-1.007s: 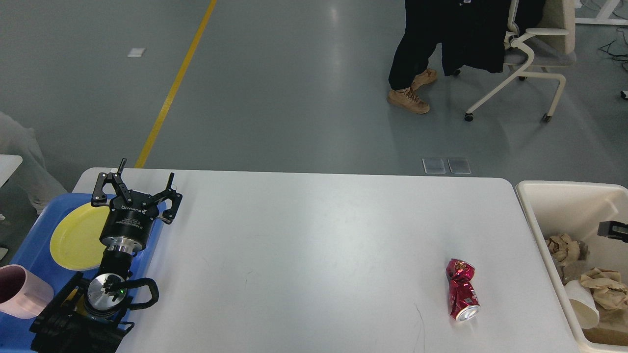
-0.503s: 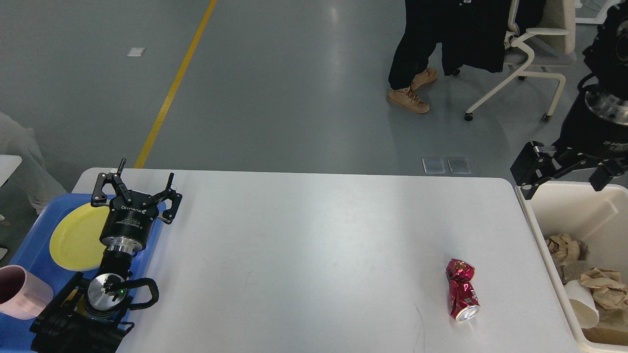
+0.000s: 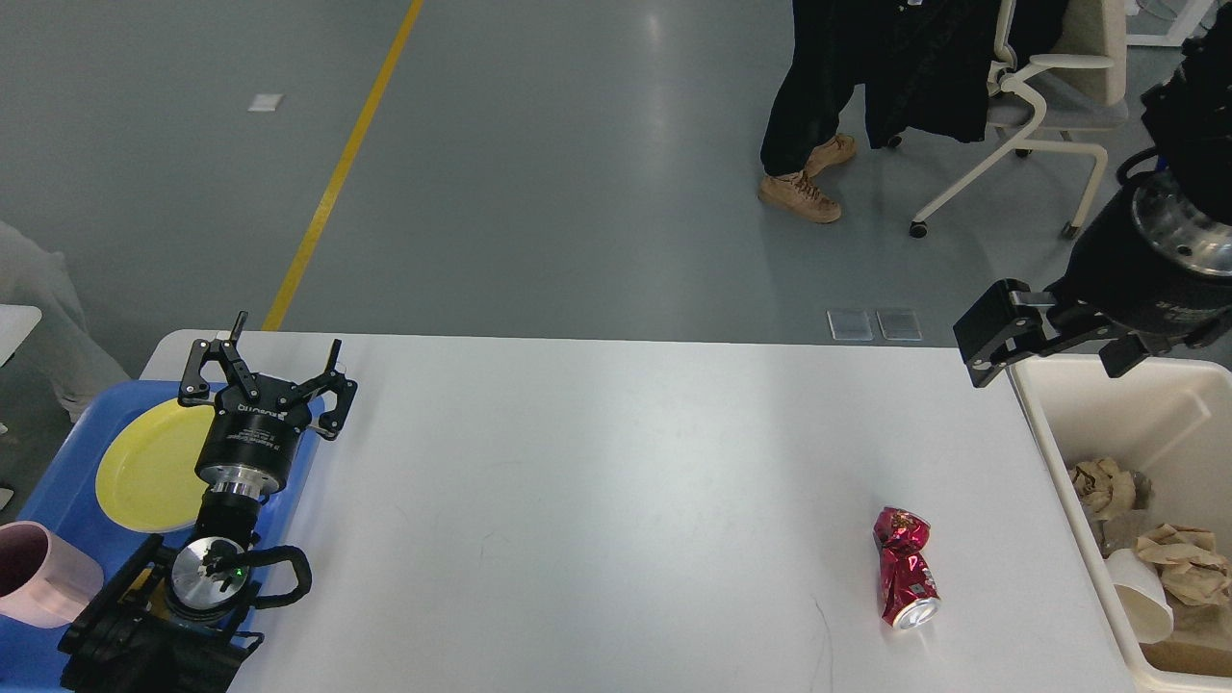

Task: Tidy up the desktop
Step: 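Raise the right gripper and reach over the red can, then lower the right gripper onto the red can and grasp it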

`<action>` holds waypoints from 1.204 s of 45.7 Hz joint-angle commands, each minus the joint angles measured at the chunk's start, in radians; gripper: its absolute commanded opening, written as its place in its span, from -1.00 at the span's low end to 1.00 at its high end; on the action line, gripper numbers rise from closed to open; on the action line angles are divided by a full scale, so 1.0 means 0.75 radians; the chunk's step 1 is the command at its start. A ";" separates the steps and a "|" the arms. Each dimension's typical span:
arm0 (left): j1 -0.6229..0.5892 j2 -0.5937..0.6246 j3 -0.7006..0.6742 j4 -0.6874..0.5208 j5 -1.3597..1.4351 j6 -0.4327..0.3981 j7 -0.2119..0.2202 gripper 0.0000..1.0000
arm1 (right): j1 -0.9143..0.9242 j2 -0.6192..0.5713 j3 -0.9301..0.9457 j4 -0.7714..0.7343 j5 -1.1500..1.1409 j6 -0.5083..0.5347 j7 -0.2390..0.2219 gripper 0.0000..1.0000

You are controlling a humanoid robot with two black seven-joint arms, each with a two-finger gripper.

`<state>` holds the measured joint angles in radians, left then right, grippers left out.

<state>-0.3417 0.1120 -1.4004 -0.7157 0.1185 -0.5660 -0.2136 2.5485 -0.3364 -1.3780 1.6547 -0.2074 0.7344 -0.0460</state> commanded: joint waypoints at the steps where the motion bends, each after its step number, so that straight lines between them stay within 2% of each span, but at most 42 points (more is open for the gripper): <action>1: 0.000 0.000 0.000 -0.001 0.000 0.000 0.000 0.93 | -0.025 -0.004 0.009 -0.001 -0.002 -0.004 0.000 1.00; 11: 0.000 0.000 0.000 -0.001 0.002 0.000 0.000 0.93 | -0.328 0.011 0.129 -0.104 -0.010 -0.067 -0.002 1.00; 22: 0.000 0.000 0.000 -0.001 0.002 0.000 0.000 0.93 | -0.780 0.050 0.223 -0.251 -0.010 -0.382 -0.004 1.00; 31: 0.000 0.000 0.000 -0.001 0.000 0.000 0.000 0.93 | -1.119 0.086 0.314 -0.455 -0.012 -0.456 -0.006 1.00; 41: 0.000 0.000 0.000 -0.001 0.002 0.000 0.000 0.93 | -1.334 0.156 0.316 -0.635 -0.014 -0.511 -0.006 1.00; 55: 0.000 0.000 0.000 -0.001 0.000 0.000 0.000 0.93 | -1.480 0.193 0.316 -0.685 -0.014 -0.623 -0.004 1.00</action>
<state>-0.3422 0.1120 -1.4006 -0.7164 0.1193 -0.5660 -0.2131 1.4644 -0.1973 -1.1412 1.1578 -0.2177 0.2882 -0.0492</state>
